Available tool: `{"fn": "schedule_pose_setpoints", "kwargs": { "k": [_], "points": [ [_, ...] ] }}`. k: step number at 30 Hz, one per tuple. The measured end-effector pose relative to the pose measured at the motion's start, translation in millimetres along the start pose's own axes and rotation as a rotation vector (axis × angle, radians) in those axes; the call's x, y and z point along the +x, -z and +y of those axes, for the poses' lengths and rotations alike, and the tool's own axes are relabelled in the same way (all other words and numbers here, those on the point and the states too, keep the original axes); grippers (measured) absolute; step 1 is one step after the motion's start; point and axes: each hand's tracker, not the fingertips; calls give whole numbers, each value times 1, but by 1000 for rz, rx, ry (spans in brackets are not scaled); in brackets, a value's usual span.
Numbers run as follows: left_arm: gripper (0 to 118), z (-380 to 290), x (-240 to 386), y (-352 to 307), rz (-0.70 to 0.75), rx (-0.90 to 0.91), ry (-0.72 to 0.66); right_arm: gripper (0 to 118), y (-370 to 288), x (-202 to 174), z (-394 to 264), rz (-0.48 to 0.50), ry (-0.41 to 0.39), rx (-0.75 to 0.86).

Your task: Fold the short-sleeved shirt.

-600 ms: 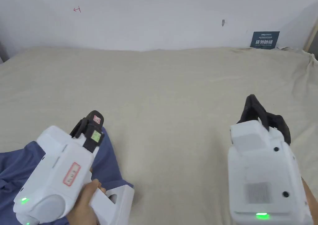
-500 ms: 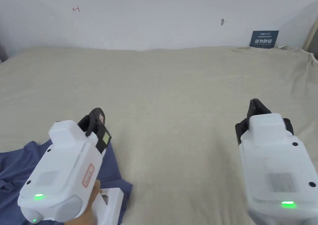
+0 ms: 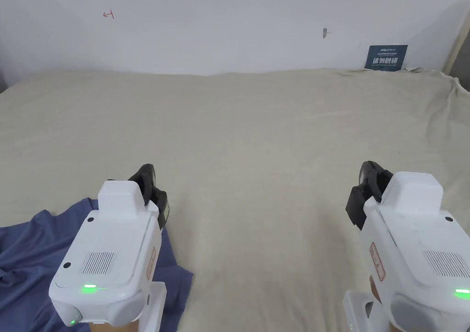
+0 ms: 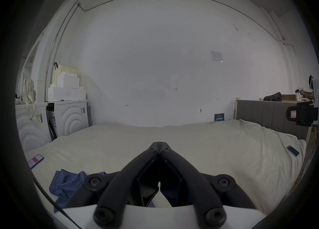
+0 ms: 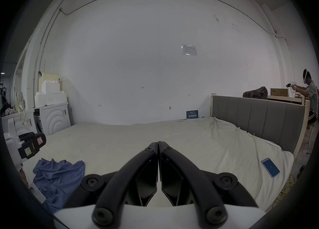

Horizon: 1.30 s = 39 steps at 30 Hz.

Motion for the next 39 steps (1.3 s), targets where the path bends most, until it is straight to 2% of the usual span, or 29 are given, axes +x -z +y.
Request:
{"fn": "schedule_pose_setpoints", "kwargs": {
  "k": [31,39],
  "points": [
    [0,7,-8,1,19,12,-14,0,-2,-5,5,4,-26,16],
    [0,10,-26,-4,58,23,-4,0,4,-22,7,38,-36,19]
  ]
}}
